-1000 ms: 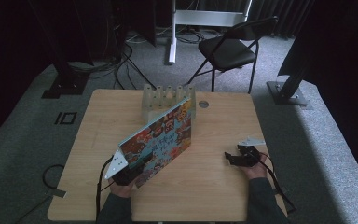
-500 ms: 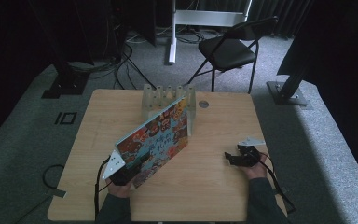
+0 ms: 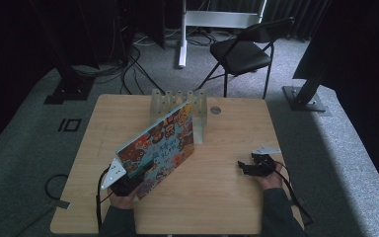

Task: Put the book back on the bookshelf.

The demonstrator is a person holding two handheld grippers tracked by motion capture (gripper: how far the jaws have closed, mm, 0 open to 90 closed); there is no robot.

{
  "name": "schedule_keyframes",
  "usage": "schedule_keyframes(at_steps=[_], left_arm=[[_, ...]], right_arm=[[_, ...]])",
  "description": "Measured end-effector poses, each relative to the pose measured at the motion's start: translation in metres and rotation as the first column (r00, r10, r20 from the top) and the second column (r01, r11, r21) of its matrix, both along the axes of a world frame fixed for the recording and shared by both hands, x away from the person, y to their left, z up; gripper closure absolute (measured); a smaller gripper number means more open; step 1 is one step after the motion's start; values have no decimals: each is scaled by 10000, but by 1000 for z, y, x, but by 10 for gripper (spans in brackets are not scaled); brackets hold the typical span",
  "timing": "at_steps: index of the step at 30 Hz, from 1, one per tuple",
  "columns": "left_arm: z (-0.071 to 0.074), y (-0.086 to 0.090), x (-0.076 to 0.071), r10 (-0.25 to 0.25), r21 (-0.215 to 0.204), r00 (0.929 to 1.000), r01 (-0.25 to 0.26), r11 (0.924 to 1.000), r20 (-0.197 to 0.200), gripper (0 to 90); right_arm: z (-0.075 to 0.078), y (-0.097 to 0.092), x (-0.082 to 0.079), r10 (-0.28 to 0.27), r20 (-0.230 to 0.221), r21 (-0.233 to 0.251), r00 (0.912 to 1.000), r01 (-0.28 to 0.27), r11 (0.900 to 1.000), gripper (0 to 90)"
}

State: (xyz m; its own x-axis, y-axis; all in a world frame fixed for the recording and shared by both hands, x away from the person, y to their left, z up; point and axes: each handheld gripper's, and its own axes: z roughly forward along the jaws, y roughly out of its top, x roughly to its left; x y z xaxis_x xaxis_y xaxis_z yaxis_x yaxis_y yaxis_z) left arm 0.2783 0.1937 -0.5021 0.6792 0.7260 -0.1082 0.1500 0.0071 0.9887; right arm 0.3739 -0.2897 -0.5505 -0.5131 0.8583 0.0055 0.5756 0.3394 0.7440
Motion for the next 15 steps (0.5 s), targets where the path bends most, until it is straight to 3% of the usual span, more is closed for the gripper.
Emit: schedule_keyframes(at_steps=[11, 15], left_arm=[[5, 4, -4, 279, 242, 9993, -285, 9993, 236, 810], [5, 9, -4, 371, 132, 9991, -374, 9992, 186, 810]], right_arm=[[0, 0, 0, 2, 0, -1, 10000, -2, 10000, 253], [0, 0, 0, 1, 0, -1, 10000, -1, 10000, 253]])
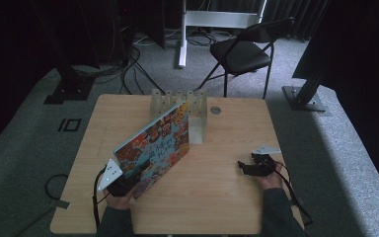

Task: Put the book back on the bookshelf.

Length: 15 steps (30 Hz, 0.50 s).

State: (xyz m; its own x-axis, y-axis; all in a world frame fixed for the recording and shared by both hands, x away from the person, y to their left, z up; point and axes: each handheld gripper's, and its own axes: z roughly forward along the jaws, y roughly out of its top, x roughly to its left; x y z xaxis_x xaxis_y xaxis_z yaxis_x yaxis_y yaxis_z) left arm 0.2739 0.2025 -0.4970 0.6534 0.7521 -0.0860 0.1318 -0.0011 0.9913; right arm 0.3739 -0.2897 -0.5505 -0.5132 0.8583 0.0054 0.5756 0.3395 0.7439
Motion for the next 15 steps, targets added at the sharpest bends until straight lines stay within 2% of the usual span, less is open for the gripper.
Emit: schedule_keyframes(at_steps=[9, 15], left_arm=[[5, 3, -5, 346, 260, 9993, -349, 9991, 125, 810], [6, 4, -4, 400, 183, 9992, -401, 9990, 61, 810]], right_arm=[[0, 0, 0, 1, 0, 0, 10000, -1, 10000, 253], [0, 0, 0, -1, -2, 1, 10000, 1, 10000, 253]])
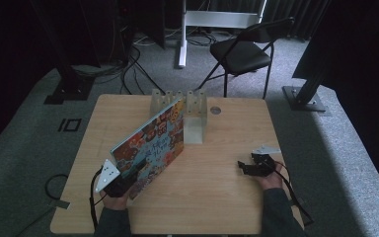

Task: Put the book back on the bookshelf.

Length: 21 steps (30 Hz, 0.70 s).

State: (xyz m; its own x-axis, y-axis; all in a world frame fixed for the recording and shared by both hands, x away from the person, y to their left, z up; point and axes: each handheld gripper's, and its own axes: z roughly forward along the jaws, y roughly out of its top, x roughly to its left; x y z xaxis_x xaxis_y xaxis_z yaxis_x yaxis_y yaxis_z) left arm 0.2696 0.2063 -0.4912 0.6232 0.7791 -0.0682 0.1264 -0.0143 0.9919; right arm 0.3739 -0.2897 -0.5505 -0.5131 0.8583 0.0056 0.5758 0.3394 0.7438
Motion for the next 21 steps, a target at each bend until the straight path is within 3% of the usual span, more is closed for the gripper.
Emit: schedule_keyframes(at_steps=[21], left_arm=[[7, 2, 0, 637, -198, 9979, -640, 9978, -128, 810]], right_arm=[[0, 0, 0, 5, 12, -6, 10000, -5, 10000, 253]])
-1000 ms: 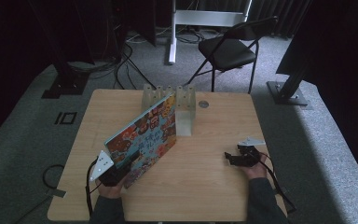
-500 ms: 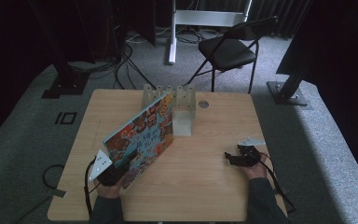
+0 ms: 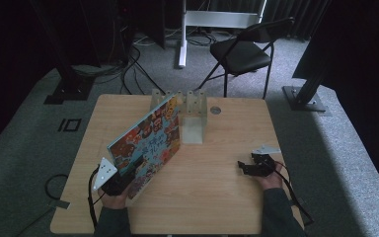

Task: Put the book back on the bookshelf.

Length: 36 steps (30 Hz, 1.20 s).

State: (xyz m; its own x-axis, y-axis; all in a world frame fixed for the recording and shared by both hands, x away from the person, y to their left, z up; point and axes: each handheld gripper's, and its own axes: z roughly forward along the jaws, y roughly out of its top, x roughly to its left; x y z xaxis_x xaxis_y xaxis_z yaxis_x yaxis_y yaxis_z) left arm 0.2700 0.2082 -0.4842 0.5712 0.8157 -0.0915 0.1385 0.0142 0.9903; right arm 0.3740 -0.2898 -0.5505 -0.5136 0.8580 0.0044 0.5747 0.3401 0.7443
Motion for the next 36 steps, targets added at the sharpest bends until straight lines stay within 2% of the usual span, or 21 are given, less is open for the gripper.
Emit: schedule_keyframes(at_steps=[8, 17, 36], left_arm=[[4, 0, 0, 323, 134, 9995, -323, 9994, -16, 809], [8, 2, 0, 637, 99, 9980, -636, 9979, -55, 810], [12, -3, 6, 1324, 96, 9911, -1323, 9912, -121, 809]], right_arm=[[0, 0, 0, -4, -12, 7, 10000, 4, 10000, 253], [0, 0, 0, 0, -2, 2, 10000, 0, 10000, 253], [0, 0, 0, 0, -5, 4, 10000, 0, 10000, 253]])
